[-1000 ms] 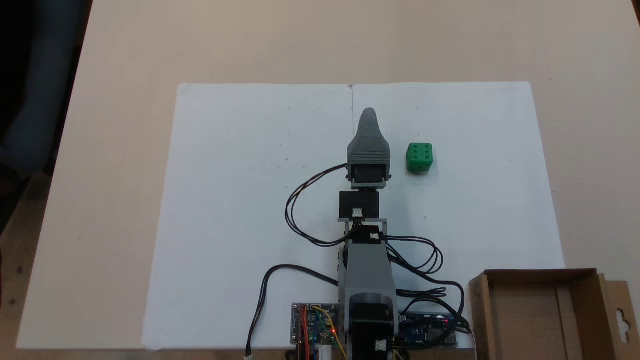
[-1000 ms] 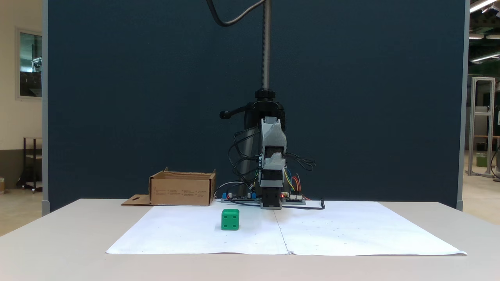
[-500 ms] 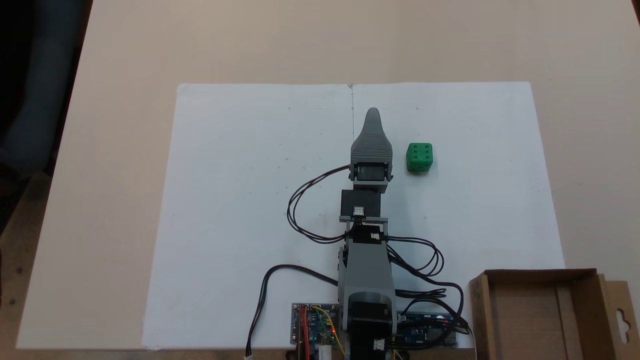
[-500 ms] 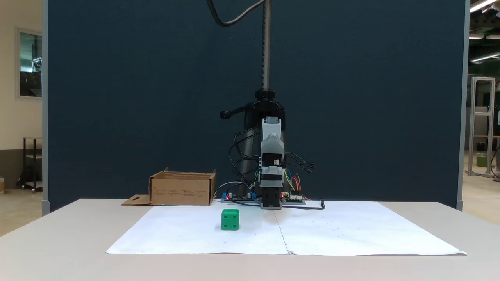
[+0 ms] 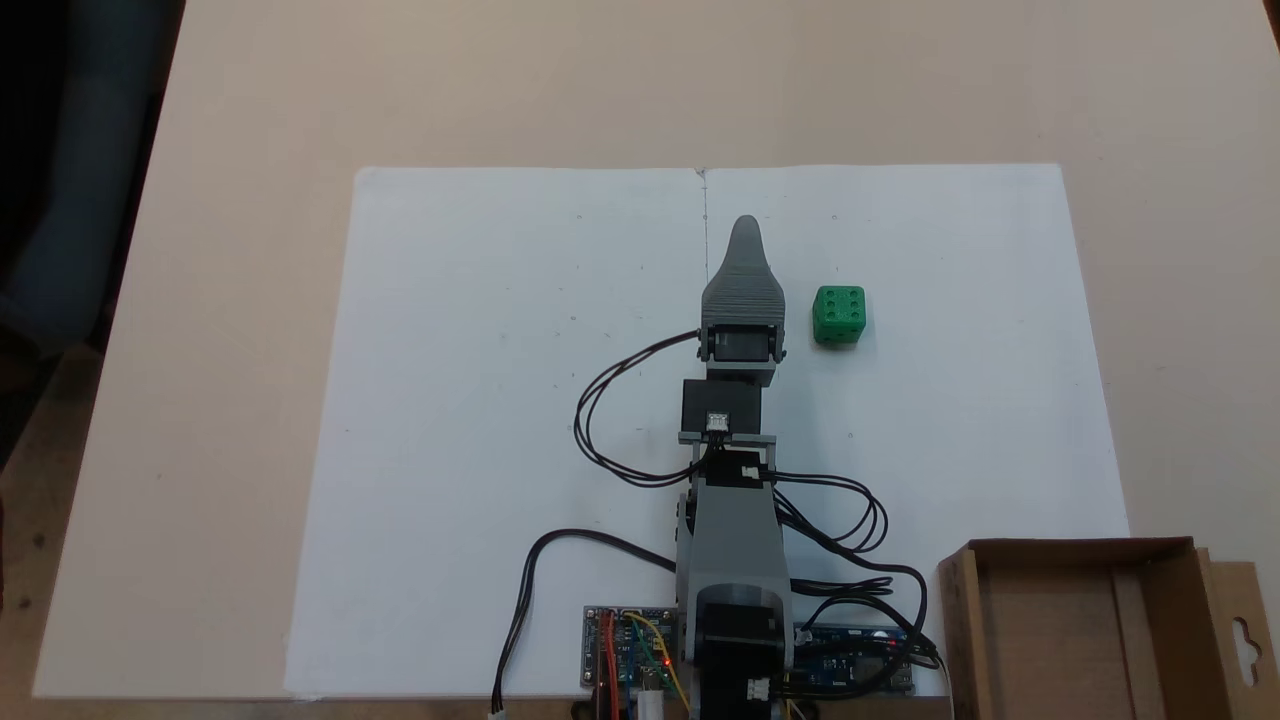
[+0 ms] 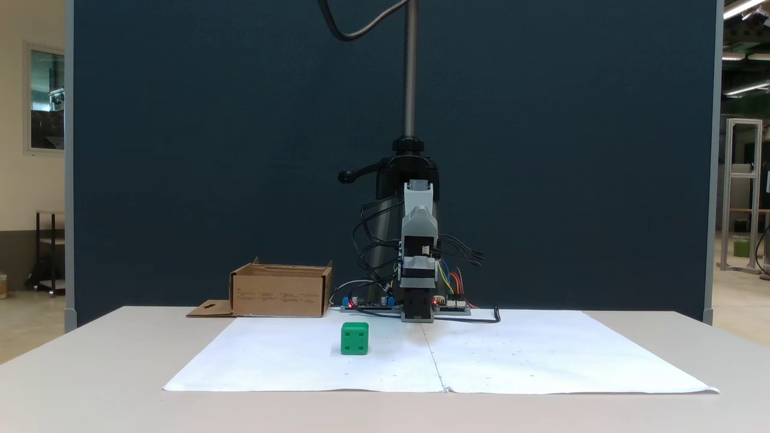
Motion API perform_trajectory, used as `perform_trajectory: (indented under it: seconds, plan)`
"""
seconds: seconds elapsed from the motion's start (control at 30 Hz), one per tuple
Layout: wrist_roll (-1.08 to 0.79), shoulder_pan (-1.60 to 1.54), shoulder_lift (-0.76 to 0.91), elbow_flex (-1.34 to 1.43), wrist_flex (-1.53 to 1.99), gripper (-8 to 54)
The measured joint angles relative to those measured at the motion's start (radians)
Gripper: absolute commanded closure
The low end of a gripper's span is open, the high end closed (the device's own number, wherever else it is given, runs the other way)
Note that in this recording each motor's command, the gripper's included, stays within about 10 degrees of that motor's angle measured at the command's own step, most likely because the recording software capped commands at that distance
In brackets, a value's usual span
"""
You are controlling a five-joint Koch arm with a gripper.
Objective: Grasp a green dice and put it in the bin.
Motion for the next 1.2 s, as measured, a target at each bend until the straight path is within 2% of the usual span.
perform_trajectory:
  seconds: [0.53, 1.2]
  plan:
    - [0.000, 0.012, 0.002, -0.020, 0.107, 4.0]
    - [0.002, 0.032, 0.000, -0.746, 1.450, 4.0]
